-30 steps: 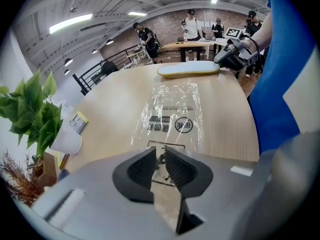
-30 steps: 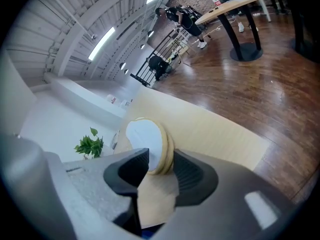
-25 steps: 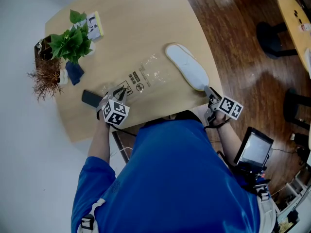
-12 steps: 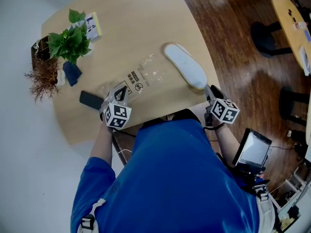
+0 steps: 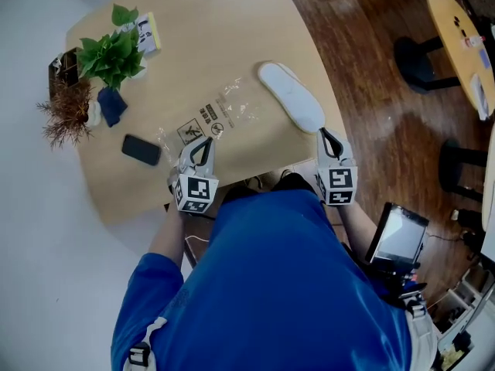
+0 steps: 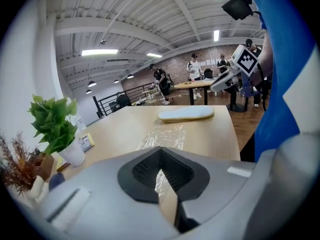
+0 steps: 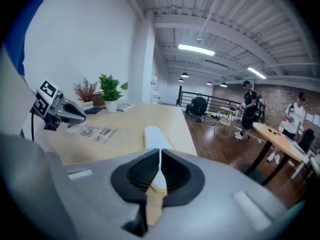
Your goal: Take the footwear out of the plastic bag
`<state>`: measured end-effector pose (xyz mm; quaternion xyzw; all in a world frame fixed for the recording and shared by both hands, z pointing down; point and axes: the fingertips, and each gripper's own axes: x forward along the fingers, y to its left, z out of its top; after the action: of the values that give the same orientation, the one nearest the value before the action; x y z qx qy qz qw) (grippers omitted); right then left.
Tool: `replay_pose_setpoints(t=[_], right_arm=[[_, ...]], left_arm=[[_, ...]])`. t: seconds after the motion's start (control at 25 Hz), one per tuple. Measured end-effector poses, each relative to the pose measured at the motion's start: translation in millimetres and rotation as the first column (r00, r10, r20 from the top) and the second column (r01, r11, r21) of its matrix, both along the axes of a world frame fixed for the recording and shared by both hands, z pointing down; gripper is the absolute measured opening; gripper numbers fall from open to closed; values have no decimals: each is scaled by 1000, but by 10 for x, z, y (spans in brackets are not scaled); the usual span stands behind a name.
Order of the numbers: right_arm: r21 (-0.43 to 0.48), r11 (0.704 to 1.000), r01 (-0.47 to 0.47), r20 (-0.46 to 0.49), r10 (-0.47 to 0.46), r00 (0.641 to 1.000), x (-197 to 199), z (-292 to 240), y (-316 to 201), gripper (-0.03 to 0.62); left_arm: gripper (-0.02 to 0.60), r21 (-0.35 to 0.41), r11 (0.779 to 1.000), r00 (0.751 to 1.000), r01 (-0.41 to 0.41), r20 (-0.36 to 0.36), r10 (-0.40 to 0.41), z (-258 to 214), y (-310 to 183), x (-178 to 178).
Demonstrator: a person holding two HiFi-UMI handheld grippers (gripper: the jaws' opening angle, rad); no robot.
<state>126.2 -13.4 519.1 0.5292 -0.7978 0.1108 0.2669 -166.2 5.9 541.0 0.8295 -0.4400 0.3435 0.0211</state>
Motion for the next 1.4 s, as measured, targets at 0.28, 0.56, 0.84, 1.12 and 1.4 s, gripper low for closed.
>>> replay_pose_setpoints(t=[0.28, 0.56, 0.84, 1.12, 1.4], right_arm=[[44, 978, 205, 87, -208, 974, -295, -257, 271, 3], [119, 916, 383, 203, -400, 894, -313, -644, 832, 3], [139, 877, 461, 249, -481, 841, -190, -777, 1289, 2], [159, 874, 459, 270, -486, 831, -188, -917, 1569, 3], [176, 888, 424, 277, -458, 844, -306, -1006, 1675, 2]], left_arm=[[8, 60, 987, 984, 151, -108, -144, -302, 430, 367], [8, 141, 967, 968, 210, -168, -186, -641, 1036, 1112], [8, 160, 930, 932, 332, -207, -297, -869, 1556, 1280], [8, 180, 926, 931, 333, -218, -292, -999, 1773, 1336], [8, 183, 933, 936, 310, -232, -265, -1069, 1856, 1226]])
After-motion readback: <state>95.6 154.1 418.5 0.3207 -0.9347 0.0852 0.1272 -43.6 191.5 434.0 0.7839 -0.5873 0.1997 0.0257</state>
